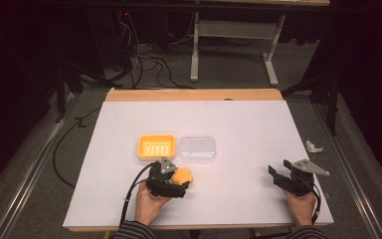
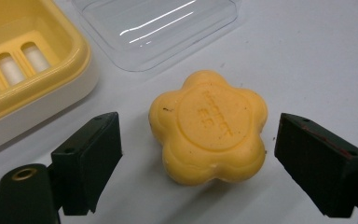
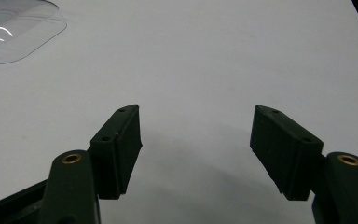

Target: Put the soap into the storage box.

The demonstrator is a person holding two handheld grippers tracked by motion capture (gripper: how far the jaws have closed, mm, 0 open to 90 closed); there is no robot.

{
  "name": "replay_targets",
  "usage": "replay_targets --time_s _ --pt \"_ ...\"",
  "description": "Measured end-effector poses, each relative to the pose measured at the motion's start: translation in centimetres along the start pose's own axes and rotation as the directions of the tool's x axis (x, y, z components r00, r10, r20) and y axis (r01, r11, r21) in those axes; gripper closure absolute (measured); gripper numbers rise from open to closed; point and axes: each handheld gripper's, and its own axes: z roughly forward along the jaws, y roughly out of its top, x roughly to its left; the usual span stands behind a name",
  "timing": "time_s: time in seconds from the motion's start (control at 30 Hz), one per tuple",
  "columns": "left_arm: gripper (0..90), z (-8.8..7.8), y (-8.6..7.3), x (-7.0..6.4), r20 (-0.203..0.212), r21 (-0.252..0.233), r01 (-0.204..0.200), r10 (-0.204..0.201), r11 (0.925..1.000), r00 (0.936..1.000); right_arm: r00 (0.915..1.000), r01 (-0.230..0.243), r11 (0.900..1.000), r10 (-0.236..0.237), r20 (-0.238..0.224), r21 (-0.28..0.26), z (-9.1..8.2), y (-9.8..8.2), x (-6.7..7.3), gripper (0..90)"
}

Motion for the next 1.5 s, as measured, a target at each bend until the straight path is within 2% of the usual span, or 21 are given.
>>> replay_targets --time_s 0.43,0.6,1.5 --pt "15.0 1.2 0.2 -0.2 -0.006 0.015 -0.008 0.008 0.9999 0.9999 1.0000 0.002 1.000 -0.002 -0.001 -0.003 0.0 0.0 0.0 34.0" --pt "14.8 1.6 0.7 -0.6 -0.015 0.020 -0.030 0.030 0.9993 0.9994 1.0000 0.003 1.000 -0.003 -0.001 -0.004 0.0 0.0 0.0 33.9" --pt "19.7 3.2 0.7 -0.8 -0.039 0.037 -0.030 0.032 0.9988 0.9987 1.0000 0.003 1.000 -0.003 -0.002 -0.004 0.0 0.0 0.0 33.9"
